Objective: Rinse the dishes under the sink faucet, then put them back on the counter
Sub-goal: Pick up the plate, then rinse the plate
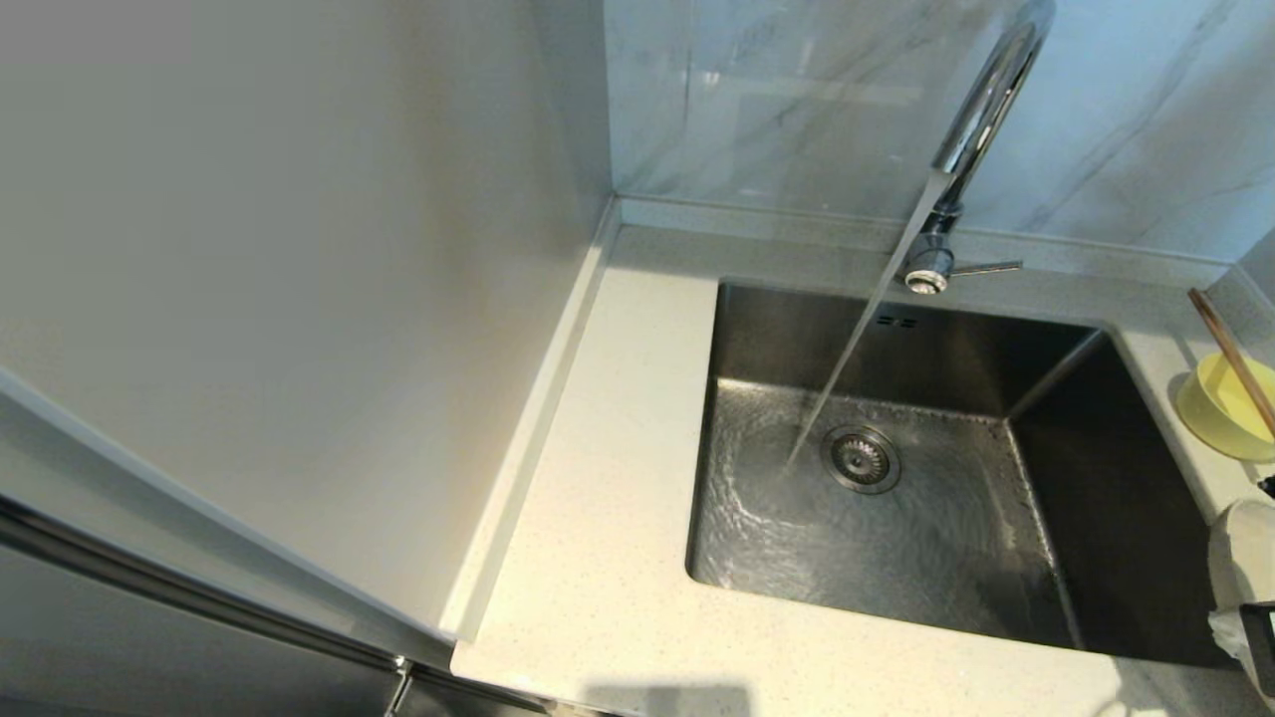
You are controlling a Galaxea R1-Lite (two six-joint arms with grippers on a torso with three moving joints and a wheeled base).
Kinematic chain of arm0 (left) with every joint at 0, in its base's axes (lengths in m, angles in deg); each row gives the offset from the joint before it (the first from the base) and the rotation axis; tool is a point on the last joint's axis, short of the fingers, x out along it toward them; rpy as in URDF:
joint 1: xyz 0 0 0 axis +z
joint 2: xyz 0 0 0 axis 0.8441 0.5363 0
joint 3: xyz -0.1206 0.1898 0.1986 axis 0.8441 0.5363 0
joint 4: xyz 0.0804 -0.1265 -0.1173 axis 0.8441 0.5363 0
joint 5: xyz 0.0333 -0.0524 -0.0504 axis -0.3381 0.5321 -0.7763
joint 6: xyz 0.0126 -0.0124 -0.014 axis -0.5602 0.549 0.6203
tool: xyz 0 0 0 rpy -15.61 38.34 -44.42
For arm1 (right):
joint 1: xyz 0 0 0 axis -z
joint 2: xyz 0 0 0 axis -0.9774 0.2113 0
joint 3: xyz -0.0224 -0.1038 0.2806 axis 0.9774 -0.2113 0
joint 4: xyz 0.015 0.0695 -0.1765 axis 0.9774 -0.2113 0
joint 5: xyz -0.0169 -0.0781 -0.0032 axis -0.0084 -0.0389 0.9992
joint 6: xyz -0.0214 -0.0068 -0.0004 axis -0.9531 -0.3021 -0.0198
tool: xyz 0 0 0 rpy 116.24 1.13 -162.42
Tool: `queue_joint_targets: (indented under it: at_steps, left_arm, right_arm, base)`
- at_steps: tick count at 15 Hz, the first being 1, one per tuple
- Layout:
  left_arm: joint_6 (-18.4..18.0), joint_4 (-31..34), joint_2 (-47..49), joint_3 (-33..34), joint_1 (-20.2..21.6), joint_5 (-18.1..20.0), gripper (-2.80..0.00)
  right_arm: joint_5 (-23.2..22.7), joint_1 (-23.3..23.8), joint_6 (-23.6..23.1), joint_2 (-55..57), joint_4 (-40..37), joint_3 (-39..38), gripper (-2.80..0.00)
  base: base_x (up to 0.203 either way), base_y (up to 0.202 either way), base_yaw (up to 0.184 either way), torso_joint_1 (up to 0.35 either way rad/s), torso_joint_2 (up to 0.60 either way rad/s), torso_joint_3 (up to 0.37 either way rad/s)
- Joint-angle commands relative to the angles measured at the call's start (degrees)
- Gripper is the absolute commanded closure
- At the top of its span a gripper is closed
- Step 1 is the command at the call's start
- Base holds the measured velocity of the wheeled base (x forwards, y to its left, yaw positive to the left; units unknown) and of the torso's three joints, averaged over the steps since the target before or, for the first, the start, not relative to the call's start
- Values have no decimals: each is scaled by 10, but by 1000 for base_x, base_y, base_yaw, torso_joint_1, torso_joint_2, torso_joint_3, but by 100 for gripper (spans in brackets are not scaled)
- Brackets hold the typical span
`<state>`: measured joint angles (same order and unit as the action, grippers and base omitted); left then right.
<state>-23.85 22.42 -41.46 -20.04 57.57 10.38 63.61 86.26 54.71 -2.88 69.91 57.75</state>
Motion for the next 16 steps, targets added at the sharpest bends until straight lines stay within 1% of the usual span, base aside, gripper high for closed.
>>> queue_joint_targets:
  at_steps: [1,4,5,6,9,11,13,14,16]
  left_arm:
    - [0,0,0,0,0,0,0]
    - [0,0,0,0,0,0,0]
    - [0,0,0,0,0,0,0]
    - [0,0,0,0,0,0,0]
    - [0,0,0,0,0,0,0]
    - [0,0,0,0,0,0,0]
    - [0,0,0,0,0,0,0]
    - [0,0,0,0,0,0,0]
    - [0,0,0,0,0,0,0]
  right_arm:
    - [-1,-36,5,-33,-1,-5,0]
    - [-15,-121,18,-59,3,2,0]
    - [-37,-143,19,-67,4,10,0]
    - [-85,-153,19,-77,5,18,0]
    - [-222,-158,15,-95,3,30,0]
    - [-288,-159,15,-85,1,45,0]
    - [-314,-162,15,-69,1,66,0]
    - [-318,-171,14,-57,2,79,0]
    - [-318,-203,14,-26,3,108,0]
  base:
    - [0,0,0,0,0,0]
    - [0,0,0,0,0,0]
    - [0,0,0,0,0,0]
    - [0,0,0,0,0,0]
    - [0,0,0,0,0,0]
    - [0,0,0,0,0,0]
    - [0,0,0,0,0,0]
    - [0,0,0,0,0,0]
    - [0,0,0,0,0,0]
